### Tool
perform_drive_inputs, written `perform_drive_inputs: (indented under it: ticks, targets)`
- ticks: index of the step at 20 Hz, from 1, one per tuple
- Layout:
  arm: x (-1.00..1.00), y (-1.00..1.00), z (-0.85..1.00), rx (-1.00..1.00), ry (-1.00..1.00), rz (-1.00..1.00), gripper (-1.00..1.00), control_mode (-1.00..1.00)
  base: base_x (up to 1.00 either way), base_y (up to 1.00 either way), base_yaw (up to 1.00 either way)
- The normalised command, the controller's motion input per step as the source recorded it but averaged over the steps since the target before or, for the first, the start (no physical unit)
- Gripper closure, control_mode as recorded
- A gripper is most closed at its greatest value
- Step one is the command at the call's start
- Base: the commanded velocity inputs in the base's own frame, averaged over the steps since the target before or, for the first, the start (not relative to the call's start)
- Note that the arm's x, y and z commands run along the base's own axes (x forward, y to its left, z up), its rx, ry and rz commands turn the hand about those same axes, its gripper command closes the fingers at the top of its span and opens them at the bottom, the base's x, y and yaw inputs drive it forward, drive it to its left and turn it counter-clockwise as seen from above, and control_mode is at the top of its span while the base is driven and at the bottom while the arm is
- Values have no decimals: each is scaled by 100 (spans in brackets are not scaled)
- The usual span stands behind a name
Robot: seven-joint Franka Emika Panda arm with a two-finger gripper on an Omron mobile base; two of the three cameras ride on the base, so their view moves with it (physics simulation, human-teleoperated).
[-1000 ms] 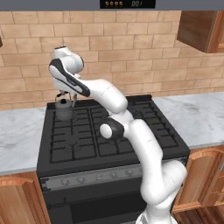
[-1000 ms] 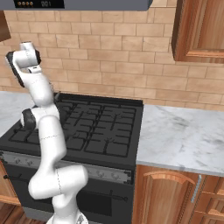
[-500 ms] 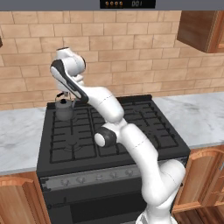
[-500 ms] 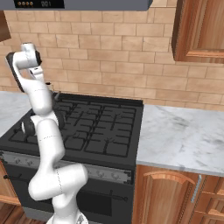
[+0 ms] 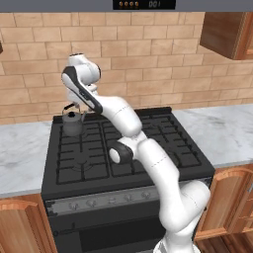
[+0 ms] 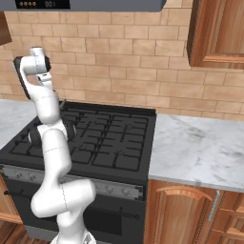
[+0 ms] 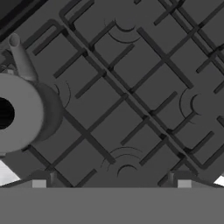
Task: The kettle is done boiling. Turn off the stove, then wait for 300 timesteps before moving the kettle to the dining table.
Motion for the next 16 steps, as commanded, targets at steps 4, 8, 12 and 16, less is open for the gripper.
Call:
perform_drive_inputs:
  ticks: [4, 8, 12, 16]
  targets:
    - [36, 0, 0, 0, 0, 0, -100, -100, 0, 0, 0]
    - [41, 0, 0, 0, 0, 0, -100, -100, 0, 0, 0]
    - [43, 0, 5, 0, 0, -2, -100, -100, 0, 0, 0]
    - [42, 1, 7, 0, 0, -2, -100, -100, 0, 0, 0]
